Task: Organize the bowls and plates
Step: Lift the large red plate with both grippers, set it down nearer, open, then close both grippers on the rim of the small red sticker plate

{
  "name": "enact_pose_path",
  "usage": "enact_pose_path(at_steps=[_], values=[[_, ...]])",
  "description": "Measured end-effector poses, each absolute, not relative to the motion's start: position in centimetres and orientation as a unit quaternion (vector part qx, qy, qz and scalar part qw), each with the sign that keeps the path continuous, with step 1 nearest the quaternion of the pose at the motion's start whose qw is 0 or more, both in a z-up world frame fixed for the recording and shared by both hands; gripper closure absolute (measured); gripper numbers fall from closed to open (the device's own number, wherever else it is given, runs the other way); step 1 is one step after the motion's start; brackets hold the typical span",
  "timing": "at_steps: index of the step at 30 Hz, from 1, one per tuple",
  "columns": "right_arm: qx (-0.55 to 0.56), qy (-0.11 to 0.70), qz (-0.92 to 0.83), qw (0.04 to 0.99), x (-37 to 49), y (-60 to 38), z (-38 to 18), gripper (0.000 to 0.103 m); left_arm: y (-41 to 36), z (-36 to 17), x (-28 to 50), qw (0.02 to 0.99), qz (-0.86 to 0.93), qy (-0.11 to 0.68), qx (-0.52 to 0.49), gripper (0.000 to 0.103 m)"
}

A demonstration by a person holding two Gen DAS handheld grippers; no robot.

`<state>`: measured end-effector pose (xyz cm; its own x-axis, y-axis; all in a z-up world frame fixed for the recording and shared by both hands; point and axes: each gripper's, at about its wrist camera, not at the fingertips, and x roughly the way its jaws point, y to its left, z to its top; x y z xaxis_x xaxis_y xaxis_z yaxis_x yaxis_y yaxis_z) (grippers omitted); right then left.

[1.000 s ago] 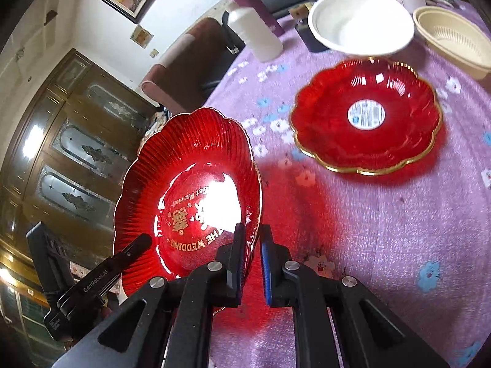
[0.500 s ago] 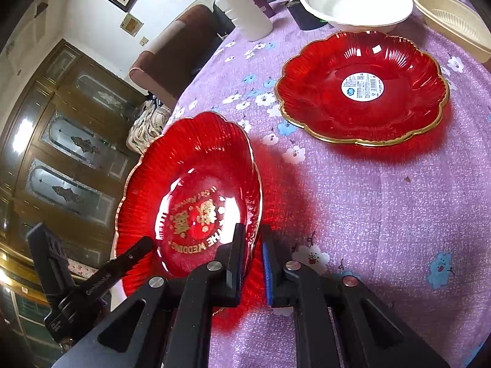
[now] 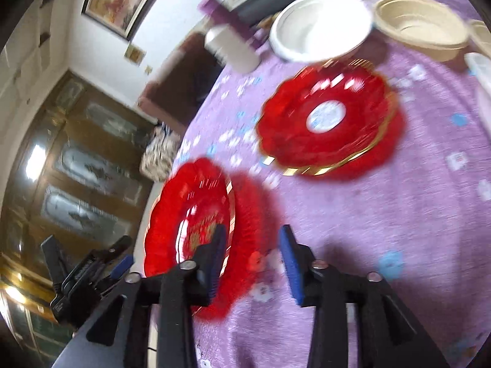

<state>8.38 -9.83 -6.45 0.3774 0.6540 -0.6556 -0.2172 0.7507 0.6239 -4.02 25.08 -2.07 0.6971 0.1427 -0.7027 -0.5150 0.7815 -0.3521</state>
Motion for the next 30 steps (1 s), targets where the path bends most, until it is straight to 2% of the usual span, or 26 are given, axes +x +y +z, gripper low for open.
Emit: enact_pose_path(at_steps=[3, 9, 16, 24, 27, 29, 30], values=[[0.251, 0.479, 0.248, 0.804, 9.5, -12.4, -6.1, 0.048, 22.3, 0.2, -1.3, 0.902, 0.131, 0.342, -0.228, 0.021], [0.293, 0.485, 0.231, 0.791, 12.6, -14.8, -6.5, 0.048, 16.2, 1.4, 7.8, 0.895, 0.015, 0.403, -0.192, 0.021], [0.306, 0.496, 0.216, 0.783, 16.3, -16.1, -7.4, 0.048, 13.1, -2.6, 16.9, 0.839, -0.016, 0.503, -0.206, 0.021], [0.309, 0.517, 0.204, 0.772, 18.7, -16.2, -9.5, 0.048, 12.1, -6.0, 19.7, 0.804, -0.011, 0.556, -0.212, 0.022], [0.306, 0.520, 0.198, 0.772, 19.2, -16.0, -9.9, 0.051, 11.6, -6.6, 20.1, 0.801, -0.018, 0.561, -0.209, 0.033], [0.305, 0.522, 0.193, 0.773, 19.5, -16.0, -10.0, 0.054, 11.3, -7.0, 20.4, 0.797, -0.023, 0.571, -0.197, 0.051], [0.302, 0.524, 0.190, 0.773, 19.7, -15.9, -10.2, 0.060, 11.2, -7.2, 20.7, 0.794, -0.021, 0.575, -0.195, 0.056]])
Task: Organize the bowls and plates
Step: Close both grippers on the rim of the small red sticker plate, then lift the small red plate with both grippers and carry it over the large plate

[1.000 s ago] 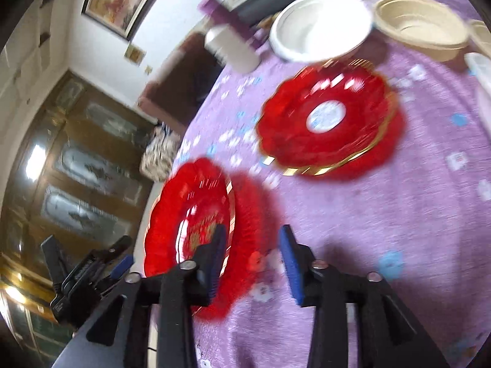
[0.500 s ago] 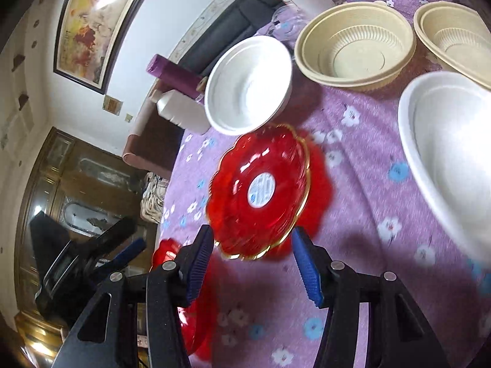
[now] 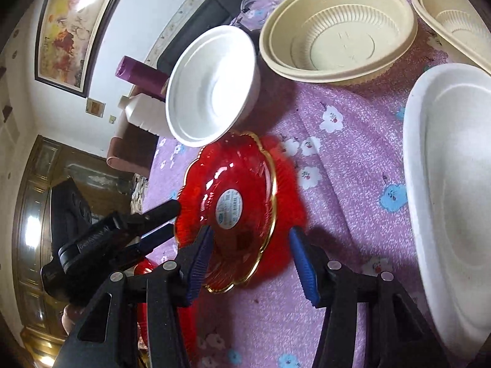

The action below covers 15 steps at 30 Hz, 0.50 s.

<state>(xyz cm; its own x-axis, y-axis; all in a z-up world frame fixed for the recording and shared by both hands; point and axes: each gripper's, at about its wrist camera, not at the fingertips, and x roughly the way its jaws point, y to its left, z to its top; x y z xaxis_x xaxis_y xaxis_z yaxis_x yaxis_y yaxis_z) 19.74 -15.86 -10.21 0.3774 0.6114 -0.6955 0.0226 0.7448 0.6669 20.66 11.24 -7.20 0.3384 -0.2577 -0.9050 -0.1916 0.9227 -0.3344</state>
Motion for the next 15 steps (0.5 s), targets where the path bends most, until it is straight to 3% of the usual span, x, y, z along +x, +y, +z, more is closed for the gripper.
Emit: enact_pose_path(at_steps=[2, 7, 9, 13, 15], values=[[0.299, 0.529, 0.189, 0.771, 20.1, -15.6, -10.5, 0.068, 11.2, -7.5, 20.8, 0.793, -0.023, 0.578, -0.193, 0.071], [0.289, 0.548, 0.177, 0.764, 20.7, -14.6, -11.5, 0.091, 10.3, -8.5, 21.4, 0.788, -0.021, 0.589, -0.178, 0.073], [0.285, 0.545, 0.177, 0.768, 20.6, -14.4, -11.5, 0.091, 9.6, -9.4, 22.0, 0.779, -0.022, 0.599, -0.185, 0.073], [0.278, 0.543, 0.173, 0.774, 20.1, -14.2, -11.3, 0.091, 9.4, -9.3, 21.8, 0.782, -0.011, 0.598, -0.176, 0.091], [0.281, 0.541, 0.173, 0.774, 19.7, -14.4, -11.3, 0.091, 9.4, -9.0, 21.6, 0.785, -0.015, 0.593, -0.181, 0.092]])
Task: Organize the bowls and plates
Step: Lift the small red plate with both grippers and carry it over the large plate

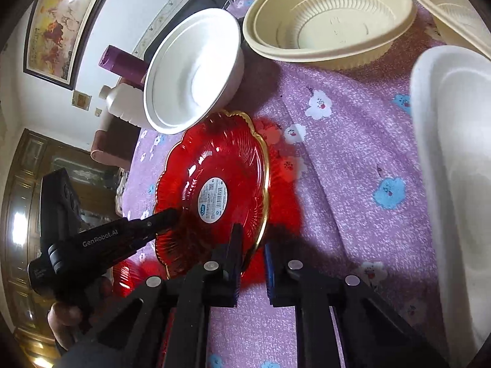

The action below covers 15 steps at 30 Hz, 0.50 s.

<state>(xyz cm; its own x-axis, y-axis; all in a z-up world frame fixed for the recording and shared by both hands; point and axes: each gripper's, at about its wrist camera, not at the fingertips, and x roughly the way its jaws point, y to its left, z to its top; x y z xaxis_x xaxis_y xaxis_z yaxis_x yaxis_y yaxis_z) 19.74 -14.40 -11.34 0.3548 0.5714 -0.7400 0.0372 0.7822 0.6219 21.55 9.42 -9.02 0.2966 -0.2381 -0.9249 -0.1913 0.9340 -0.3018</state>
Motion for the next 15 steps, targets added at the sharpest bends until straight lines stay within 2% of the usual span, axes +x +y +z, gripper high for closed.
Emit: enact_pose_path(at_steps=[15], values=[[0.263, 0.512, 0.201, 0.793, 14.9, -14.4, -8.8, 0.093, 11.3, -4.6, 15.9, 0.818, -0.027, 0.541, -0.194, 0.094]])
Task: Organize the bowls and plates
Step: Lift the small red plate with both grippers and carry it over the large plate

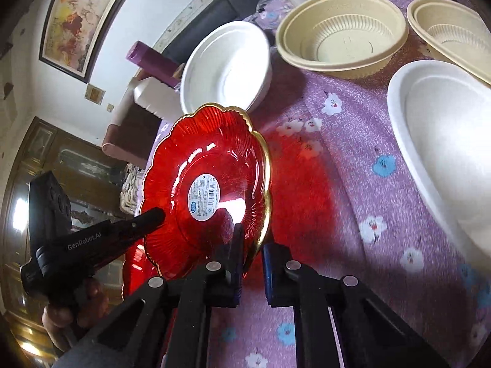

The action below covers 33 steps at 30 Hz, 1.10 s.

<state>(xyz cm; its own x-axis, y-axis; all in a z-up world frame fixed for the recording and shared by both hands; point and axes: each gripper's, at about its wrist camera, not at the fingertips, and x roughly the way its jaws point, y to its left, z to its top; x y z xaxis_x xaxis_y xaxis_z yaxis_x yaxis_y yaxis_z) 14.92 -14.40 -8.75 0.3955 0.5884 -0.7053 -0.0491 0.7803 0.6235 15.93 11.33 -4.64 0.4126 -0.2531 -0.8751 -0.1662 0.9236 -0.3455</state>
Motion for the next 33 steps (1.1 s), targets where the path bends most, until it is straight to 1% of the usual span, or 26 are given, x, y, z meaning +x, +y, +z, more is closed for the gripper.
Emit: enact_pose_path(at_steps=[11, 21, 33], values=[[0.280, 0.493, 0.209, 0.797, 12.1, -16.0, -6.6, 0.096, 11.3, -2.6, 11.2, 0.837, -0.038, 0.502, -0.212, 0.095], [0.255, 0.469, 0.215, 0.817, 9.3, -15.2, -4.4, 0.096, 11.7, -1.5, 8.1, 0.861, -0.035, 0.459, -0.217, 0.096], [0.236, 0.461, 0.236, 0.822, 8.2, -13.6, -3.2, 0.096, 12.9, -0.8, 5.1, 0.874, -0.018, 0.433, -0.219, 0.096]])
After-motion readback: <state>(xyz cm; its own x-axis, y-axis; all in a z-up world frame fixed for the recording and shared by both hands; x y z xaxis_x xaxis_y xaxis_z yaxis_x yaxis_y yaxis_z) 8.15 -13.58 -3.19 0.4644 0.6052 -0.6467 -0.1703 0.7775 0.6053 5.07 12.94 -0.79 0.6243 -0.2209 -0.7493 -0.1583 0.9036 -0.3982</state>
